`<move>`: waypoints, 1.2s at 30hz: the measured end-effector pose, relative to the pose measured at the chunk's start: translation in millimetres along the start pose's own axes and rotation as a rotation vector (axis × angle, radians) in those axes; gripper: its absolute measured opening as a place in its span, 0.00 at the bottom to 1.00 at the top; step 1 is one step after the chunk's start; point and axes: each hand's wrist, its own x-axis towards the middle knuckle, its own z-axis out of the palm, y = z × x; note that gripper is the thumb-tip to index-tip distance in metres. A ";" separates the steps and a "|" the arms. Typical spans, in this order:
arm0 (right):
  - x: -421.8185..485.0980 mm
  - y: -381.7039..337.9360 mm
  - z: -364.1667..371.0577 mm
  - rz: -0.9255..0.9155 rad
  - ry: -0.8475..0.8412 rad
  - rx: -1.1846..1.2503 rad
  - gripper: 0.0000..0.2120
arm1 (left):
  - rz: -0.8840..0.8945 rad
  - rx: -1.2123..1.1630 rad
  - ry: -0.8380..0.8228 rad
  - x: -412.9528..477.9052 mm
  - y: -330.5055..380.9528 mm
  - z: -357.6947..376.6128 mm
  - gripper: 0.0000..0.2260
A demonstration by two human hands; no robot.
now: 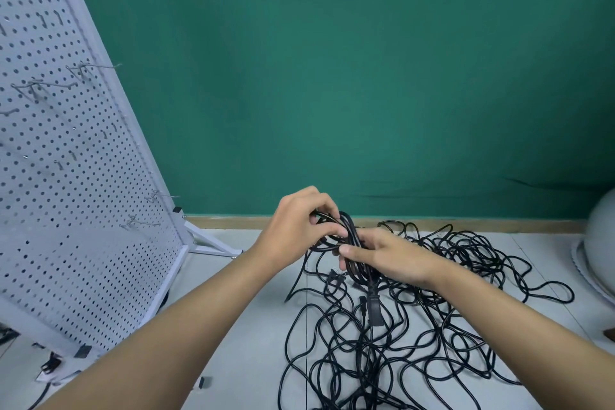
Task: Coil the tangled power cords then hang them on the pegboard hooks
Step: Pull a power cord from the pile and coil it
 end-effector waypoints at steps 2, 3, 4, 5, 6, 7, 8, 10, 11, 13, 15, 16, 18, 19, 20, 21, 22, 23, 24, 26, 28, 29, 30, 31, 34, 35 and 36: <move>3.1 1.1 3.3 -0.002 -0.021 -0.055 0.11 | -0.035 -0.008 -0.004 0.1 -0.1 1.2 0.13; 4.4 1.9 3.8 0.005 -0.012 -0.060 0.09 | -0.042 -0.003 -0.009 -0.1 -0.2 1.1 0.13; 5.4 2.4 4.0 0.021 0.011 -0.040 0.09 | -0.050 -0.003 -0.011 -0.4 -1.0 0.6 0.13; 6.0 2.6 3.9 0.040 0.038 -0.005 0.09 | -0.059 -0.006 -0.007 -0.6 -2.2 -1.0 0.12; 6.7 2.6 3.5 0.054 0.062 0.030 0.09 | -0.070 -0.010 0.002 -1.1 -4.3 -3.3 0.10; 6.6 2.7 2.3 0.063 0.090 0.052 0.09 | -0.081 -0.012 0.009 -1.5 -6.9 -5.7 0.08; 6.8 3.1 0.4 0.072 0.123 0.076 0.09 | -0.092 -0.005 0.013 -1.9 -10.5 -8.1 0.06; 5.5 3.2 -5.0 0.097 0.191 0.115 0.09 | -0.119 0.030 0.029 -3.2 -19.6 -11.9 0.04; 4.9 4.0 -7.4 0.105 0.220 0.125 0.09 | -0.143 0.045 0.032 -4.2 -23.0 -13.1 0.05; 5.4 6.4 -10.1 0.102 0.282 0.089 0.10 | -0.202 0.068 0.017 -5.6 -24.8 -14.2 0.08; 5.8 7.7 -8.7 0.093 0.352 0.013 0.13 | -0.266 0.064 -0.004 -4.8 -20.4 -12.4 0.11; 6.2 7.6 -6.9 0.086 0.387 -0.016 0.14 | -0.307 0.042 -0.007 -3.9 -16.5 -10.4 0.12; 7.3 6.8 -2.5 0.050 0.434 -0.036 0.14 | -0.420 -0.076 0.013 -0.4 -8.1 -6.1 0.12; 7.6 5.8 -0.3 0.032 0.438 -0.014 0.13 | -0.485 -0.179 0.019 1.0 -4.6 -3.4 0.12; 8.0 5.2 2.2 0.021 0.436 0.022 0.10 | -0.548 -0.299 0.019 2.2 -0.8 -0.3 0.12; 8.4 4.4 4.5 0.012 0.435 0.039 0.09 | -0.601 -0.412 0.024 3.1 1.8 2.8 0.13; 8.9 3.9 5.8 -0.002 0.446 0.032 0.08 | -0.639 -0.491 0.038 4.1 3.7 5.5 0.13; 9.5 3.6 6.5 -0.018 0.459 0.010 0.07 | -0.661 -0.542 0.058 5.3 4.4 8.1 0.12; 10.3 4.1 7.3 -0.034 0.466 -0.002 0.07 | -0.672 -0.573 0.083 6.1 5.3 10.1 0.11; 11.1 3.3 9.2 -0.046 0.446 0.006 0.06 | -0.672 -0.584 0.140 7.0 4.8 13.5 0.09; 12.9 3.6 11.1 -0.040 0.412 0.012 0.06 | -0.661 -0.549 0.167 7.3 3.2 15.6 0.09; 13.7 3.7 11.3 -0.045 0.401 -0.004 0.05 | -0.662 -0.539 0.167 7.4 2.8 16.8 0.09; 14.2 4.2 11.3 -0.055 0.395 -0.025 0.05 | -0.668 -0.541 0.167 7.2 2.5 18.2 0.09; 14.0 3.8 11.0 -0.063 0.394 -0.046 0.05 | -0.672 -0.554 0.165 6.9 3.3 19.4 0.10; 13.6 4.8 7.6 -0.081 0.402 -0.057 0.06 | -0.678 -0.616 0.133 7.2 8.2 21.2 0.10; 13.0 4.7 6.9 -0.096 0.394 -0.059 0.07 | -0.678 -0.656 0.111 6.8 9.9 21.1 0.11; 13.4 5.3 6.5 -0.111 0.380 -0.049 0.08 | -0.676 -0.689 0.089 6.4 11.2 20.5 0.12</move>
